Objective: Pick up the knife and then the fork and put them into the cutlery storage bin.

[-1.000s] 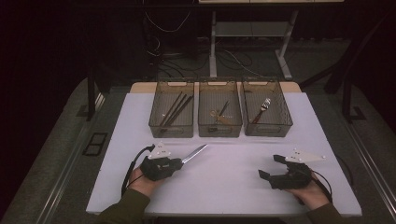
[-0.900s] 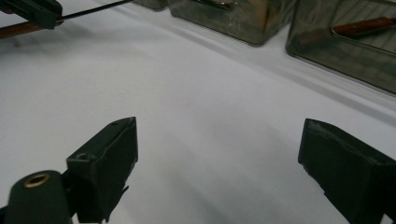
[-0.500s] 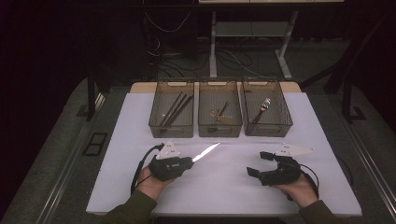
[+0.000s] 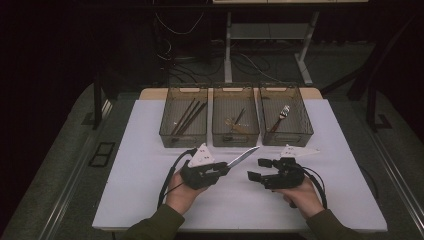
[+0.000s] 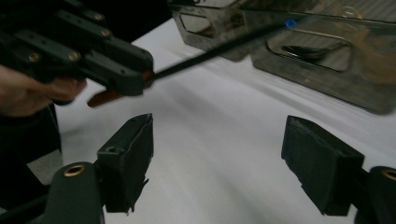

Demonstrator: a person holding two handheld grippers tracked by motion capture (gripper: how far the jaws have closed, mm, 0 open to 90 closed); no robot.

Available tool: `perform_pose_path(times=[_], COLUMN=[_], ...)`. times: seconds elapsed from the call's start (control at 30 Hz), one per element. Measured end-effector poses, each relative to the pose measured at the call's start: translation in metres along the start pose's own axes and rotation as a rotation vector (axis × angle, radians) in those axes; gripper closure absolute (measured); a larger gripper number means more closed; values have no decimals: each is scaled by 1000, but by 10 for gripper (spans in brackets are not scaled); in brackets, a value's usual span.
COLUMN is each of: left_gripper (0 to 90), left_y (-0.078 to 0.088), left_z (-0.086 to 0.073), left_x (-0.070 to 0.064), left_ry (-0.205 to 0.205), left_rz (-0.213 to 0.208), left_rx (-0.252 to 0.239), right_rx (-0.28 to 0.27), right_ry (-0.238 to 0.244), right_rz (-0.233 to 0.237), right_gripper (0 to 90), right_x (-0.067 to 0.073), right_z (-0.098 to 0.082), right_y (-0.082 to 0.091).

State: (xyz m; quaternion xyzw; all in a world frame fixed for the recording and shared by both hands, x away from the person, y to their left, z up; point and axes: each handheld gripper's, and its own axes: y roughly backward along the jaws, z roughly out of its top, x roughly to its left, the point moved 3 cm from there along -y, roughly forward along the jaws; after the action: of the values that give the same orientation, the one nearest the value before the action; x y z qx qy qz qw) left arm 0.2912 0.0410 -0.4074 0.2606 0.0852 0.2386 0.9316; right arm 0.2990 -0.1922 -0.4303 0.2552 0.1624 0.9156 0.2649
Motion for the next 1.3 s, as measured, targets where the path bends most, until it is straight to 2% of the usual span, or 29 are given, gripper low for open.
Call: perform_pose_path(times=[0.2,0.5,0.73,0.97,1.2,1.3], left_gripper=[776,775,775,775,776,775], left_y=[-2,-4,-6,-8,-10,-10], left_z=[-1,-1,0,-1,0,-1], left_x=[-3,-6,-6,-6,-6,-6], left_ry=[-14,-16,-20,-29,-27,-29], left_rz=[-2,-4,4,6,11,17], left_rx=[3,-11,-17,-15,-31,-34], right_rx=[-17,-42,-54,-79,-99,-100], right_ry=[-32,-70,-111,-147,-136,-125], right_rz=[60,93,145,171,194,189], right_gripper=[330,399,577,766,850,863], right_x=[6,4,5,5,10,13], right_z=[6,11,13,18,25,27], right_y=[-10,-19,-23,-22,-22,-23])
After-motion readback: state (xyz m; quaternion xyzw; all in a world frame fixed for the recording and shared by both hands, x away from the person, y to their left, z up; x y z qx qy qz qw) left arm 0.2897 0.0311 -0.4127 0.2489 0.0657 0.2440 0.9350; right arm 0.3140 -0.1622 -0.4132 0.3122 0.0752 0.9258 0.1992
